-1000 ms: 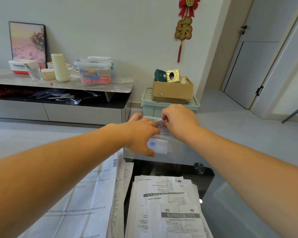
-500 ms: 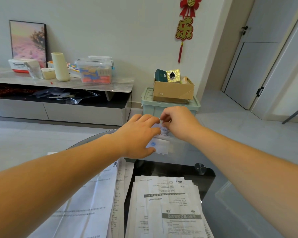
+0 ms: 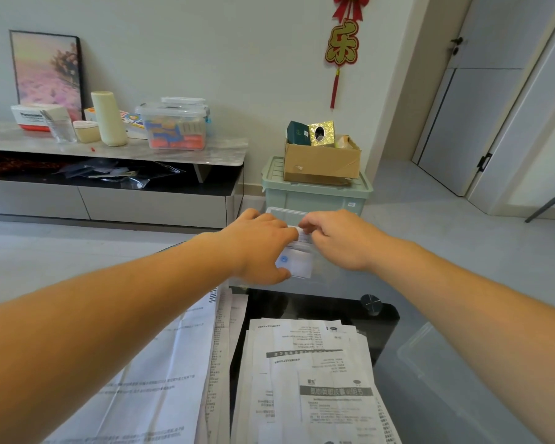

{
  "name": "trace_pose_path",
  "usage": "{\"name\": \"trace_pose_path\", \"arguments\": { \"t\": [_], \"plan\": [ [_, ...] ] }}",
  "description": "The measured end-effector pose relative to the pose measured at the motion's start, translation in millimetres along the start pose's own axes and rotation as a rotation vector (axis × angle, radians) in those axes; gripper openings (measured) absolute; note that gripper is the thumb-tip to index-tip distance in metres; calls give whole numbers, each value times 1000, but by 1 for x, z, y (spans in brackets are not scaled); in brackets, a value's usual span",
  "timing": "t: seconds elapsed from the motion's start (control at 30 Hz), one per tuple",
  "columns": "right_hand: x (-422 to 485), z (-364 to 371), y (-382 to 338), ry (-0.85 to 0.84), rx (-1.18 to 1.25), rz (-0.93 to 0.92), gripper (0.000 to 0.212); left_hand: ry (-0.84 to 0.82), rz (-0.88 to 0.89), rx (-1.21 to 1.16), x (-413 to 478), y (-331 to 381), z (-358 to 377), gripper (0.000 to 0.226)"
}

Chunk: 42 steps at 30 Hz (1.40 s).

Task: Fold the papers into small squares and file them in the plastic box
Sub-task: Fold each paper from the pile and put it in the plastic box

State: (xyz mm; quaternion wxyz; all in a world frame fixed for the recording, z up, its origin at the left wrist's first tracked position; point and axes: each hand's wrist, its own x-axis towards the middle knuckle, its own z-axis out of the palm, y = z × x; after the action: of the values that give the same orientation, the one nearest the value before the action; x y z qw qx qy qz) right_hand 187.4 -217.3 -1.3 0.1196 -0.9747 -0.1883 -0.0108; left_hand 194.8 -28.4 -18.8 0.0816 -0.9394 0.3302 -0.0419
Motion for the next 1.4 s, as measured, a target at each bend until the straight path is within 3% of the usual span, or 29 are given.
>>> {"name": "trace_pose_path", "arguments": {
  "t": [0.37, 0.43, 0.53, 0.67, 0.8, 0.9, 1.0, 1.13, 1.27, 1.4],
  "plan": [
    [-2, 14, 9, 113, -136, -38, 40, 34, -32, 77, -2, 2, 1, 71],
    [-10, 8, 6, 209, -60, -30, 45, 55, -41, 66, -4, 3, -7, 74],
    [-36, -7, -2, 332, 53, -19, 31, 153, -58, 39, -17, 8, -25, 71],
    [-114, -14, -27, 257, 188, -53, 17, 251, -76, -151, -65, 38, -47, 41],
    [-217, -12, -59, 35, 266, -96, 11, 116, -57, -301, -150, 102, -55, 20],
    [-277, 1, -77, -166, 183, -214, 34, 17, 5, -320, -214, 144, -50, 29],
    [-318, 15, -90, -260, 103, -304, 56, -76, 81, -358, -259, 178, -45, 43],
    [-341, 35, -101, -153, 118, -310, 50, -105, 100, -348, -284, 201, -29, 59],
    [-344, 55, -97, -29, 149, -233, 37, -58, 47, -414, -285, 205, -22, 46],
    [-342, 57, -97, 26, 138, -221, 37, -22, 45, -380, -288, 209, -21, 32]
  ]
}}
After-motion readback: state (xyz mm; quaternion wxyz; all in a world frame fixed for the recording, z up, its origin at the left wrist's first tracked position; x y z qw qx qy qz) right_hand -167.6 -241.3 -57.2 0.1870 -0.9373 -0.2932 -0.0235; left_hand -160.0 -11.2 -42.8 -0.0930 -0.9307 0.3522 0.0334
